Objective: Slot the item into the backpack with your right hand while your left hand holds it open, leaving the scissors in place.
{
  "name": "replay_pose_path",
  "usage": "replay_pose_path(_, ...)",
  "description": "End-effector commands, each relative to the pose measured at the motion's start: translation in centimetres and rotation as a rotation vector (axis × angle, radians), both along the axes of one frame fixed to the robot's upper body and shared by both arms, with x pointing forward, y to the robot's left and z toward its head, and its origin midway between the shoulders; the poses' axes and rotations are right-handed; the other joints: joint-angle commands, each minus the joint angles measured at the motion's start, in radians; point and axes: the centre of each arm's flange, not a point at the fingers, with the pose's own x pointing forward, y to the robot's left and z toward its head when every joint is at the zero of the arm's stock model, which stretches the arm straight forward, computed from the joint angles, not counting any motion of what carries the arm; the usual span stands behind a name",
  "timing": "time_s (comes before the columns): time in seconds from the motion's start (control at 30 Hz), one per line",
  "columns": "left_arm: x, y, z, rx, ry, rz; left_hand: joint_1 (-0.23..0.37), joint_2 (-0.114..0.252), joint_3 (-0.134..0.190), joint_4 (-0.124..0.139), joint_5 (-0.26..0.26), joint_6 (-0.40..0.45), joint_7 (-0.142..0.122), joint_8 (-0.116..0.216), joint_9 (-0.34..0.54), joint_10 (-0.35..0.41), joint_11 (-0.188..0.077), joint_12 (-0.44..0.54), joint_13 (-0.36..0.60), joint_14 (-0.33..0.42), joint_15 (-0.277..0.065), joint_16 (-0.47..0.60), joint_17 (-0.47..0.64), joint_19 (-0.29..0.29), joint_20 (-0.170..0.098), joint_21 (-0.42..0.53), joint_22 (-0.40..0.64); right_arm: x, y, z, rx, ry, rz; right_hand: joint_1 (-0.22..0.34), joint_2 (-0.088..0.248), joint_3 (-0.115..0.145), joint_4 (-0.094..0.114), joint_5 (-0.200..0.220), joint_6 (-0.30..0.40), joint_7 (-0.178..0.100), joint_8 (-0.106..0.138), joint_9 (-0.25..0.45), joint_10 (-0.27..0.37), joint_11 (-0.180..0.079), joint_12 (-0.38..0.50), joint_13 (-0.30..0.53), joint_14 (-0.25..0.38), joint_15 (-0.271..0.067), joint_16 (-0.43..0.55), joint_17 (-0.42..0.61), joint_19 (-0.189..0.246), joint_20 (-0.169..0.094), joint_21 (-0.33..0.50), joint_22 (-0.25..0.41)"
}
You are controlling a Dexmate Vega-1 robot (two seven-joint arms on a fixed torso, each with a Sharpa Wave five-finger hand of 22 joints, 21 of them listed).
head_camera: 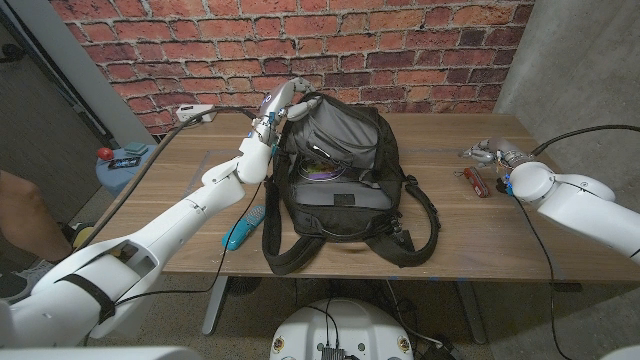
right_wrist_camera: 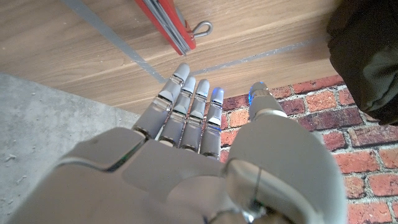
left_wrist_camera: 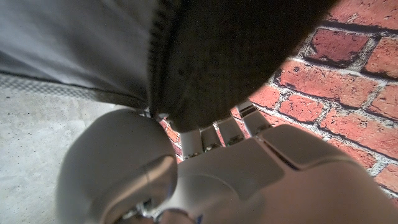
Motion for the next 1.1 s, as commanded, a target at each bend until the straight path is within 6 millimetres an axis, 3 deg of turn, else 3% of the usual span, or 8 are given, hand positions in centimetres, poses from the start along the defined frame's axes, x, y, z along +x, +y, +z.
replay_pose_path(0.03, -0.1, -0.3, 0.0, 0.012, 0.007, -0.004, 0.03, 0.018, 0.008, 0.001, 0.007, -0.003, 0.004, 0.007, 0.002, 0.001, 0.004, 0.004, 0.004, 0.008, 0.002, -0.007, 0.004, -0.007, -0.001, 0.0, 0.0, 0.0, -0.3, 0.1, -0.075, 0.061, -0.085, 0.012, -0.003, -0.006, 0.0, -0.001, 0.008, -0.004, 0.001, 0.005, 0.011, -0.009, 0.01, 0.004, -0.004, -0.052, 0.009, 0.007, -0.009, 0.003, -0.001, 0.006)
replay_pose_path(0.47, -0.2, -0.7, -0.2, 0.02, 0.01, -0.014, 0.03, 0.017, 0.01, 0.0, 0.012, -0.003, 0.007, 0.009, -0.002, 0.001, 0.003, 0.004, 0.006, 0.007, 0.002, -0.007, 0.008, -0.006, -0.001, 0.0, 0.0, 0.2, -0.5, 0.2, -0.108, 0.111, -0.13, 0.014, -0.023, -0.019, -0.004, 0.003, 0.011, 0.0, -0.003, 0.005, 0.031, -0.004, 0.018, 0.007, -0.009, -0.054, 0.013, 0.016, -0.016, 0.008, -0.002, 0.007)
replay_pose_path(1.1, 0.1, -1.1, -0.5, 0.027, 0.013, -0.03, 0.028, 0.017, 0.01, 0.001, 0.018, -0.005, 0.004, 0.016, -0.001, 0.003, 0.001, 0.006, 0.009, 0.011, 0.0, -0.005, 0.014, -0.007, 0.0, 0.0, 0.0, 1.5, 0.2, 1.5, -0.099, 0.214, -0.17, -0.026, -0.058, -0.062, 0.014, 0.01, -0.019, 0.062, -0.03, 0.007, 0.012, 0.035, 0.02, 0.024, -0.041, -0.001, 0.01, 0.039, -0.048, 0.046, -0.006, 0.009)
